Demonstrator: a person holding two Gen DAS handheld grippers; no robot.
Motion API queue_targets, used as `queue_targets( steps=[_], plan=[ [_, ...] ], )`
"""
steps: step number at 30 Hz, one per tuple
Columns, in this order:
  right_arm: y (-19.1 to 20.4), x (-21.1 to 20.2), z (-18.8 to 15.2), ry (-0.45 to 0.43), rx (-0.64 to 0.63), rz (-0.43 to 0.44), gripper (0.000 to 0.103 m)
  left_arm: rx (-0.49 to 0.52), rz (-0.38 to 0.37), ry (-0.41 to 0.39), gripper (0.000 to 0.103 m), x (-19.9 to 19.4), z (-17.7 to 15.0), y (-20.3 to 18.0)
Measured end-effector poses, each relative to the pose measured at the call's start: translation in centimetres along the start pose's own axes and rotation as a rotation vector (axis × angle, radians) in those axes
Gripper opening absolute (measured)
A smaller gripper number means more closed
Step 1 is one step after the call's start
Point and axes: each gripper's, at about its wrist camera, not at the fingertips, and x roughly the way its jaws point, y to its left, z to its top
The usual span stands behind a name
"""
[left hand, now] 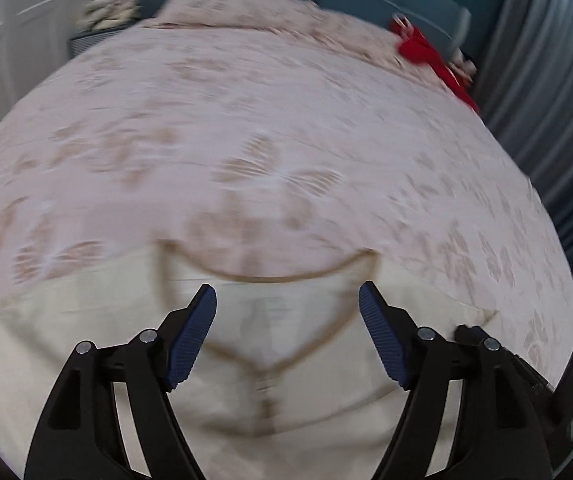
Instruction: Fold large clothes
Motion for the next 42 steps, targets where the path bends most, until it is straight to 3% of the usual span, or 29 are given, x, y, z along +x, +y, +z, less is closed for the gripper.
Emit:
queue_targets(
  steps=[5,8,9,10,12,16,20,25,28,31,34,37,38,39,40,42],
  plan=[
    [-0.4,1.6,-0.1,0.019,-0.012,0.016,0.027,0.000,0.017,0.103,0.069,5.5,-0.2,-3.1],
    [-0.3,1.9,-0.4,0.017,-0.024,0.018,0.027,-0.008,-0.003,0.151,0.037,7.4,-0.5,-3.4],
    [-0.3,1.9,-0.4,0.017,-0.027,0.019,0.028,0.000,0.003,0.158,0.016,7.7,-0.7,-3.5],
    [-0.2,2.0,-0.3,0.017,-0.031,0.020,0.028,0.007,-0.011,0.157,0.006,7.7,-0.7,-3.7],
    [0.1,1.7,-0.1,0.010,-0.038,0.024,0.028,0.032,0.023,0.127,0.000,7.3,-0.5,-4.3],
    [0.3,0.8,0.5,-0.044,-0.052,0.008,0.028,0.087,0.059,-0.006,0.000,4.8,0.4,-4.8],
    [-0.1,3.1,-0.2,-0.003,-0.052,-0.012,0.026,0.088,0.084,0.056,0.000,7.1,-0.4,-3.7],
    [-0.3,3.9,-0.3,-0.005,-0.057,-0.012,0.025,0.043,0.043,0.078,0.000,7.8,-1.4,-2.1],
    [-0.5,3.9,-0.5,-0.019,-0.054,-0.005,0.025,-0.007,-0.058,0.055,0.001,6.8,-1.4,-1.9],
    [-0.7,3.9,-0.7,-0.027,-0.042,0.012,0.025,-0.012,-0.063,0.037,0.013,6.5,-1.3,-2.5],
    [-0.8,3.9,-0.8,-0.033,-0.038,0.017,0.024,0.003,-0.045,0.070,0.020,7.7,-1.2,-3.1],
    [-0.7,4.0,-0.8,-0.039,-0.047,0.006,0.024,0.036,-0.014,0.065,0.018,8.4,-1.3,-3.6],
    [-0.6,4.0,-0.8,-0.041,-0.049,0.003,0.024,0.041,0.004,0.065,0.015,8.5,-1.4,-3.7],
    [-0.5,4.0,-0.9,-0.043,-0.051,0.001,0.024,0.047,0.030,0.060,0.004,8.7,-1.4,-3.7],
    [-0.5,4.0,-0.9,-0.045,-0.052,-0.001,0.024,0.050,0.057,0.054,0.000,8.8,-1.6,-3.6],
    [-0.4,4.0,-1.1,-0.048,-0.055,-0.006,0.024,0.045,0.062,0.050,0.000,9.0,-1.7,-3.4]
  ],
)
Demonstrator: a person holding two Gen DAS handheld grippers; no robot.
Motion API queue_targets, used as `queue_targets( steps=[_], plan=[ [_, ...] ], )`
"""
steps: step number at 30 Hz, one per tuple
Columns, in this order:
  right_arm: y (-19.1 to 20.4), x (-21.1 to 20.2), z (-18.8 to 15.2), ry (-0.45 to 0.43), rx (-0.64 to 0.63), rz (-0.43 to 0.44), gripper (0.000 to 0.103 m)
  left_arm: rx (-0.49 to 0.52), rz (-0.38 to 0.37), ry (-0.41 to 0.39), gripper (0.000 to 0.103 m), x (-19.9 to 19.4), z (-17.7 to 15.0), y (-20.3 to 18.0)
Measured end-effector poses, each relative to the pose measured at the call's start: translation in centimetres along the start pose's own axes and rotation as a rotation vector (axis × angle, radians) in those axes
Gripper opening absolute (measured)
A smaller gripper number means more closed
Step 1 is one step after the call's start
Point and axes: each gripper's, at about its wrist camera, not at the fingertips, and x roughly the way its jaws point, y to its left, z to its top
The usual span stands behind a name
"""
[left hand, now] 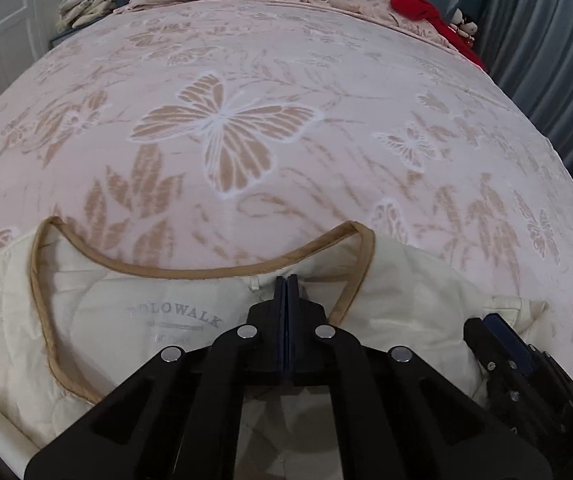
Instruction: Fold large clothes
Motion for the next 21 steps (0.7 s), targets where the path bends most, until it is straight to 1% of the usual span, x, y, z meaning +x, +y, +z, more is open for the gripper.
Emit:
queue_targets(
  steps=[6,8,9,11,12,13,14,15,16,18,20,21],
  plan=[
    [0.6,0.2,-0.2,-0.006,-0.029,-0.041,0.023,0.033,0.046,-0.017,0.000,0.1,-0.3,-0.5],
    [0.7,0.1,-0.1,-0.005,-0.032,-0.046,0.023,0.016,0.045,-0.033,0.001,-0.8,-0.3,-0.2],
    [0.6,0.1,0.0,0.000,-0.027,-0.040,0.023,-0.008,0.044,-0.047,0.002,-1.9,-0.4,0.4],
    [0.2,-0.1,0.5,0.024,-0.009,-0.022,0.023,-0.022,0.048,-0.074,0.008,-4.4,-0.7,1.9],
    [0.6,-0.9,1.0,0.030,-0.013,-0.049,0.025,-0.014,0.057,-0.094,0.015,-5.9,-0.8,3.0],
    [1.5,-2.3,1.4,0.004,-0.036,-0.076,0.029,-0.003,0.075,-0.115,0.023,-7.3,-0.8,4.3],
    [2.2,-3.2,1.4,-0.019,-0.050,-0.070,0.029,0.001,0.095,-0.126,0.025,-8.2,-0.6,5.4],
    [3.8,-4.5,1.4,-0.043,-0.077,-0.034,0.029,0.001,0.109,-0.130,0.026,-8.7,-0.5,6.5],
    [5.6,-5.0,1.4,-0.041,-0.111,-0.005,0.029,-0.010,0.132,-0.123,0.026,-9.1,-0.1,8.3],
    [9.3,-4.5,1.1,0.000,-0.189,0.029,0.029,-0.025,0.163,-0.105,0.025,-8.9,0.3,10.2],
    [12.5,-2.9,0.4,0.042,-0.230,0.084,0.028,-0.034,0.165,-0.066,0.025,-7.9,0.3,11.4],
    [13.5,-2.3,0.1,0.055,-0.244,0.091,0.026,-0.038,0.157,-0.041,0.025,-7.1,0.1,11.9]
  ],
)
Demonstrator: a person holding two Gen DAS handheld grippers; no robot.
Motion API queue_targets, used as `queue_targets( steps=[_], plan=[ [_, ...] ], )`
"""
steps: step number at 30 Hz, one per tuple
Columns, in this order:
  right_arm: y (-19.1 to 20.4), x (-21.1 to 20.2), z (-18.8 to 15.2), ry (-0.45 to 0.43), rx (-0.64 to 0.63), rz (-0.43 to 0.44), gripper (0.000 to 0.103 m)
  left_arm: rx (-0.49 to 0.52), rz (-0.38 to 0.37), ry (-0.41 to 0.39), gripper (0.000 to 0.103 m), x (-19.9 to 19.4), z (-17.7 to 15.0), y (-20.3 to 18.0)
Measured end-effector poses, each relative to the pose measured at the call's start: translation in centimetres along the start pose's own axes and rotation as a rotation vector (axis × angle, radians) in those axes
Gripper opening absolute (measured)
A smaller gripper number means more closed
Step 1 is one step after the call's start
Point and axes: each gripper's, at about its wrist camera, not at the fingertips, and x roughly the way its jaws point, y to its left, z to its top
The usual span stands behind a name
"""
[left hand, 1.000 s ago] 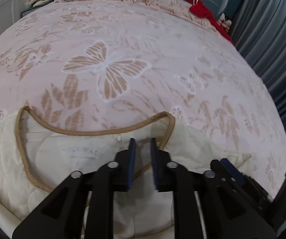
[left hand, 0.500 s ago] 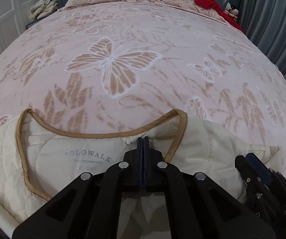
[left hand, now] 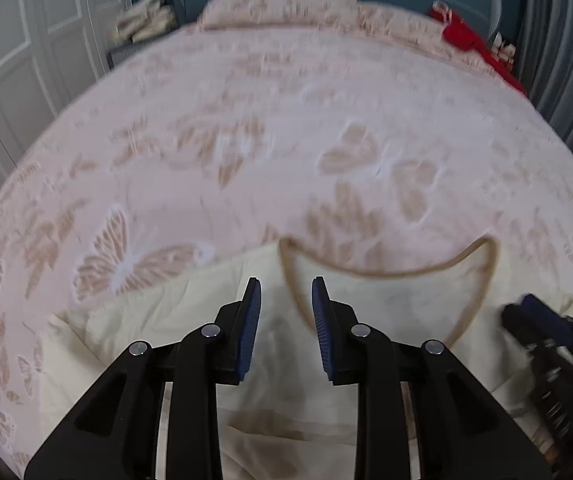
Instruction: Fold large clothes
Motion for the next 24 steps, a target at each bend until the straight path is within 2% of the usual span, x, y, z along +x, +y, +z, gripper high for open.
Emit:
queue_targets(
  steps=[4,6,9,11,13,17,24],
  plan=[
    [3.3,3.3,-0.4,0.062,-0.060,0.043,0.025,0.011,-0.011,0.037,0.025,2.0,-1.0,0.3],
    [3.7,4.5,-0.6,0.083,-0.080,0.019,0.022,0.014,-0.009,0.024,0.025,2.4,-1.5,0.3],
    [3.0,4.4,-0.2,0.070,-0.076,-0.024,0.019,0.034,0.005,0.008,0.026,2.7,-1.8,0.1],
    [1.6,4.1,0.0,0.056,-0.045,-0.085,0.014,0.033,0.007,0.006,0.026,2.9,-1.7,0.2],
    [0.3,4.4,0.0,0.074,0.003,-0.069,0.002,0.035,0.008,0.010,0.027,3.1,-1.6,0.3],
    [-0.1,5.2,-0.5,0.075,0.001,-0.076,0.001,0.035,0.019,0.013,0.027,3.7,-1.4,0.1],
    [0.8,5.5,-1.2,0.032,-0.047,-0.131,0.001,0.057,0.059,-0.041,0.027,3.9,-2.1,-0.5]
  ],
)
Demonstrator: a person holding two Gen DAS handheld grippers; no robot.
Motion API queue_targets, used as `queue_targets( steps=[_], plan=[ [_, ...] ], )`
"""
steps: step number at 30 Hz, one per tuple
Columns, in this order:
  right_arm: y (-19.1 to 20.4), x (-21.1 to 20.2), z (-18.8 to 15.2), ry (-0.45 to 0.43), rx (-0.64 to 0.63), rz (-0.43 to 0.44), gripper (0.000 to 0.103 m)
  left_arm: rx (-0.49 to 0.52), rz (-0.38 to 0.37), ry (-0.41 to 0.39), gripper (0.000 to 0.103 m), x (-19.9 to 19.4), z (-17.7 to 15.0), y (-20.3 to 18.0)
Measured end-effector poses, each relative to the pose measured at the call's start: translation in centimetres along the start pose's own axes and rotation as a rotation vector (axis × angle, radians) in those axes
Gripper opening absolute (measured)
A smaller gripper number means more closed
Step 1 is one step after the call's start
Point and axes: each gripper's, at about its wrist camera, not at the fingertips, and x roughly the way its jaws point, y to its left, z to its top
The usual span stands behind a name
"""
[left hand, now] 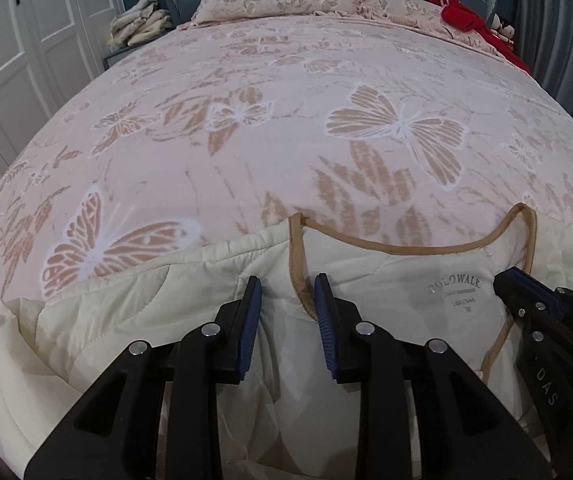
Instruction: Fold large clothes
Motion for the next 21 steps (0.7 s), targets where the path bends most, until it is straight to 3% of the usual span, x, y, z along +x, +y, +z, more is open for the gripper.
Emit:
queue_targets(
  steps=[21],
  plan=[
    [-0.2,0.1,-0.3,-0.055,0.017,0.010,0.001,0.053,0.095,-0.050,0.027,0.1,-0.4,-1.4]
  ],
)
